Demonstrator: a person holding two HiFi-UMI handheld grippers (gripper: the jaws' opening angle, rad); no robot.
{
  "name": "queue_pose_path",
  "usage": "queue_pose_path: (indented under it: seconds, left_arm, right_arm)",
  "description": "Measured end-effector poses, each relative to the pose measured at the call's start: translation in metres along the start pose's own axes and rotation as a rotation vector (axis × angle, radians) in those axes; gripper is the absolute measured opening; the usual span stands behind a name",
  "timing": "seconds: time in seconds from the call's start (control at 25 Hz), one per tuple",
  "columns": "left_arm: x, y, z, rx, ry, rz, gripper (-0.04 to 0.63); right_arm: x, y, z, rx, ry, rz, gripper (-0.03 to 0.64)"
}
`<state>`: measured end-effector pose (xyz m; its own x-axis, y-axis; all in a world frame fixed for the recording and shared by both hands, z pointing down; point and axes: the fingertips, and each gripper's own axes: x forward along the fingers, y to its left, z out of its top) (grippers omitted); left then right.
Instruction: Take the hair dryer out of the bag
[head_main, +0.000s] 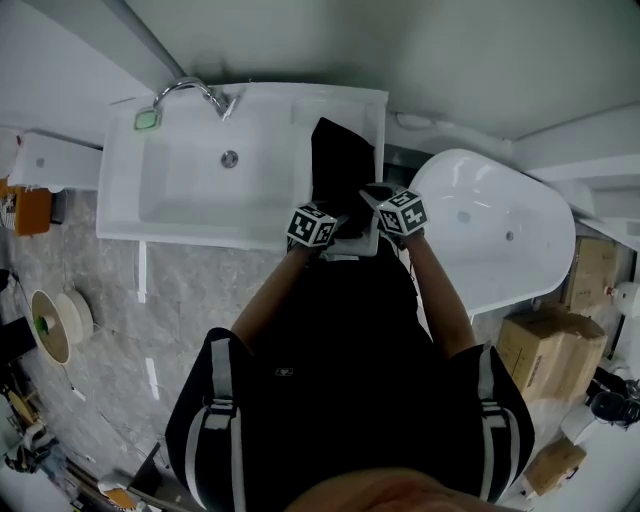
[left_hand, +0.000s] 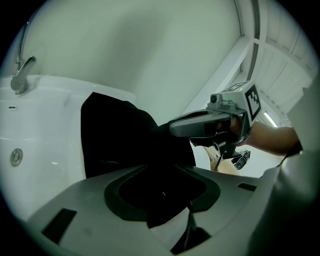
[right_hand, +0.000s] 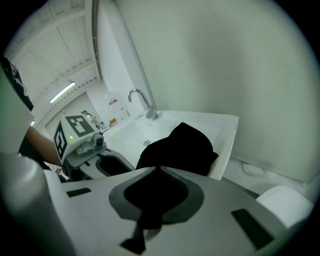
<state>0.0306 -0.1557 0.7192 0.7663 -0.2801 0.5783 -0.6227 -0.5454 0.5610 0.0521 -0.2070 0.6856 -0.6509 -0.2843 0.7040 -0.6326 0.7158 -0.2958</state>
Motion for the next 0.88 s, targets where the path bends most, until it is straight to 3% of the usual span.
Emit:
queue_pose_path:
  seconds: [0.24,0.48,0.64,0.76,0.88]
  left_arm:
    - [0.016,-0.017,0.012,0.056,-0.013,-0.026,0.138]
    - [0.027,0.010,0.014,0.035,0.000,0.114,0.147]
    - [0.023,0.013,0.018,-0.018,-0.043,0.136,0.147]
    - [0.014,0.008,0.024,-0.026,-0.093,0.144,0.147]
    - [0.015,0.020,0.026,-0.016,-0.087,0.195,0.147]
  right_arm:
    - [-0.010,0.004,0.006,0.066,-0.064,0.032,0.077]
    - [-0.017,0.019,0.020,0.063,-0.123,0.073,0.077]
    - [-0.023,0.021,0.032,0.098,-0.169,0.104,0.077]
    - [-0.028,0.014,0.030,0.115,-0.172,0.105,0.075]
    - [-0.031,0.011,0.029,0.146,-0.180,0.122,0.075]
